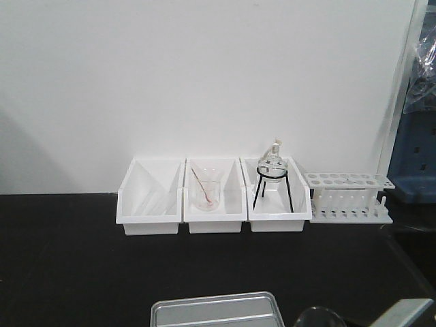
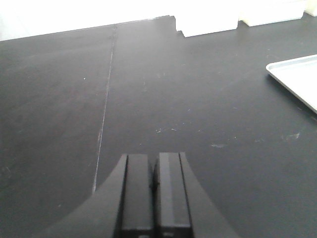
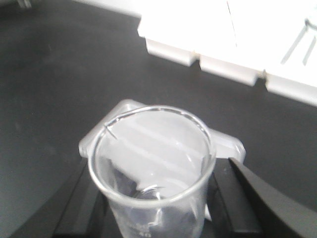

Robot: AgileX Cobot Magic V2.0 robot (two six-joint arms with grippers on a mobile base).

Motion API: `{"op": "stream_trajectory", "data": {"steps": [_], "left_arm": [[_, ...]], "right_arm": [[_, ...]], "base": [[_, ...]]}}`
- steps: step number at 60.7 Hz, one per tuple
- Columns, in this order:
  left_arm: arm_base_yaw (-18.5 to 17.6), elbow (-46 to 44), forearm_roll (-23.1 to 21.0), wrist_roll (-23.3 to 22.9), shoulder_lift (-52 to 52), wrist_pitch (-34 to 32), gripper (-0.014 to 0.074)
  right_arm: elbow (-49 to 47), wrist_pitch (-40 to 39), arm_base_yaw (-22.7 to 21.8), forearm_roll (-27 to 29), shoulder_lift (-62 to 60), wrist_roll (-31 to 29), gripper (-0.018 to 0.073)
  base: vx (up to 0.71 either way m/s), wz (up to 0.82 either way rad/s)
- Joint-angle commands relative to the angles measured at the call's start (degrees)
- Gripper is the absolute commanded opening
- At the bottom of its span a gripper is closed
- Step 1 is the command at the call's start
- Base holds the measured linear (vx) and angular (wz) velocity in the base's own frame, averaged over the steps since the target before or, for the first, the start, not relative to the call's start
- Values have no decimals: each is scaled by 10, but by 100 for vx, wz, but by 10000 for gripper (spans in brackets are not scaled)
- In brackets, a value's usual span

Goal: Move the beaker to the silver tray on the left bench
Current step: 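Extend the right gripper with the beaker over the silver tray, then lower the beaker onto the silver tray and open the right gripper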

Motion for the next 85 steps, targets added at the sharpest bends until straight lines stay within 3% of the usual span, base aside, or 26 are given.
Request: {"op": "stream_trajectory", "data": {"steps": [1,7,15,40,52,62,72,85], "left_arm": [[-4,11,-2,-1,-4,-43,1],[-4,11,-2,-1,-4,-43,1],[-4,11,-2,-1,-4,-43,1],[-4,11,-2,-1,-4,-43,1],[-4,11,-2,-1,-4,-43,1],[-4,11,-2,-1,-4,-43,1],[-4,11,-2,-1,-4,-43,1],[-4,11,-2,-1,-4,-43,1]], "right_arm": [[-16,-142,-3,30,64,-1,-11],[-20,-255,-15,72,171,-18,-11],[-47,-347,-20,85,295,-65,-11],[-185,-382,-20,83,509,-72,-11],[-196,-450,-20,83,578,-72,-8],[-196,-459,-20,83,610,-72,4],[-196,-459,-20,83,614,-72,64],[-196,-467,-20,83,614,-71,259]], "base": [[0,0],[0,0],[0,0],[0,0],[0,0],[0,0],[0,0],[0,0]]}}
